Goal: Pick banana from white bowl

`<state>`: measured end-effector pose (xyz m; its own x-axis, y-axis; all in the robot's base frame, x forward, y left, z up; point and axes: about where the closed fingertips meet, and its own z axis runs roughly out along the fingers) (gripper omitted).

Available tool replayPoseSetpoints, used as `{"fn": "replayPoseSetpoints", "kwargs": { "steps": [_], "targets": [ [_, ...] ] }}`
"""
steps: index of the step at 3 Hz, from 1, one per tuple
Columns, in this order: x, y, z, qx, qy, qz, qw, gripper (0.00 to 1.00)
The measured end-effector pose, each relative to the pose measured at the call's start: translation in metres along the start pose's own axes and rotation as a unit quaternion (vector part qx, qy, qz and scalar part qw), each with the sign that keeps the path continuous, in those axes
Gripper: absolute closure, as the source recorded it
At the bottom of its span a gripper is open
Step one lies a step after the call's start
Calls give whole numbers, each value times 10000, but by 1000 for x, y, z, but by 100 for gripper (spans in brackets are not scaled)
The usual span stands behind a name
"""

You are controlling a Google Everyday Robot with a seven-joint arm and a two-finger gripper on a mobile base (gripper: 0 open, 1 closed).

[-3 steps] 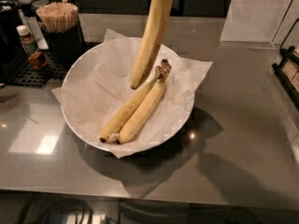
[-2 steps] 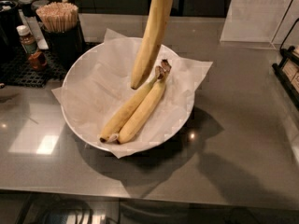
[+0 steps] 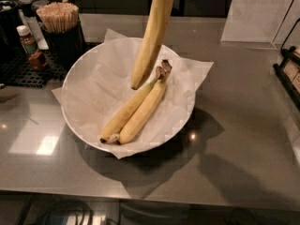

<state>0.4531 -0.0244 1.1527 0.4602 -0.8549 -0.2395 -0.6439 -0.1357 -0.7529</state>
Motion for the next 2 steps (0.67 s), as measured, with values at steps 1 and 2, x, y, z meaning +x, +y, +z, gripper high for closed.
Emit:
{"fn": "replayPoseSetpoints", "kwargs": {
  "steps": [1,2],
  "targets": [
    [0,0,0,0,0,0,10000,100],
    [0,0,0,0,0,0,10000,100]
  ]
}}
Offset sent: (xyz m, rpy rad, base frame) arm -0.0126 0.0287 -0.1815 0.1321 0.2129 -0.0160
